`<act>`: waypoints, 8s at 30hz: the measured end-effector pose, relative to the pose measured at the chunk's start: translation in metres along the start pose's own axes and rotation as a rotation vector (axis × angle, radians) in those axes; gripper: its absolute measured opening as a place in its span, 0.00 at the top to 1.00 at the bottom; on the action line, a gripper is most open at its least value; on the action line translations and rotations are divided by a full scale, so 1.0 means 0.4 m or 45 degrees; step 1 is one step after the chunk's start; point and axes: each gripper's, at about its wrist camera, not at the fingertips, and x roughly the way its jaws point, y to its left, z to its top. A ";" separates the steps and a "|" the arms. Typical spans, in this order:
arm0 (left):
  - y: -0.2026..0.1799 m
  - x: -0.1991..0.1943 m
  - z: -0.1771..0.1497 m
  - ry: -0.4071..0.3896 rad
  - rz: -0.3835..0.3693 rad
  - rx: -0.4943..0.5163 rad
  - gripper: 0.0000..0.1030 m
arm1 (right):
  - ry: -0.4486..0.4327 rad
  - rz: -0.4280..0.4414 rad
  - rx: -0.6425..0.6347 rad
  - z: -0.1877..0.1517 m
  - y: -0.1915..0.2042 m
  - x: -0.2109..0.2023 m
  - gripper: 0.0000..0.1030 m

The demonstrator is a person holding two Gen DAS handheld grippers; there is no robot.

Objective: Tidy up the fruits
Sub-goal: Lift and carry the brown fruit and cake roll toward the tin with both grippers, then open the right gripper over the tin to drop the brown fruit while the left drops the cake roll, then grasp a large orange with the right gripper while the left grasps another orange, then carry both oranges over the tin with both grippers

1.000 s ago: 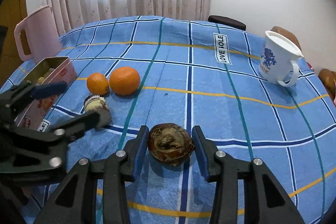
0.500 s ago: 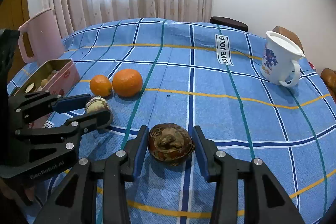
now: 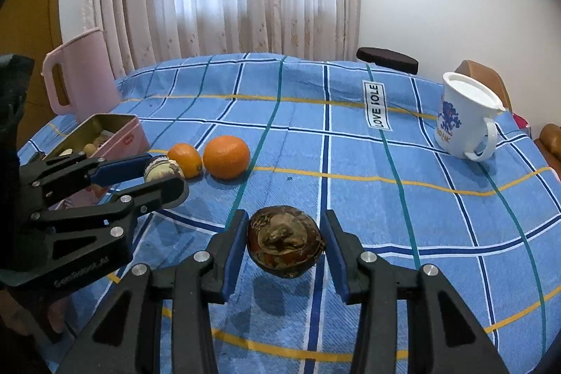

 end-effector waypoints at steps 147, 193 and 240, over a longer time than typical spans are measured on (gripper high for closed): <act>0.099 0.073 0.038 0.101 0.195 0.015 0.08 | 0.058 0.111 0.127 0.114 0.006 0.178 0.53; 0.101 0.025 0.043 -0.102 0.156 -0.095 0.56 | -0.157 0.124 0.040 0.111 0.038 0.101 0.53; 0.171 -0.137 -0.018 -0.177 0.184 -0.164 0.56 | -0.198 0.201 -0.048 0.132 0.144 0.044 0.53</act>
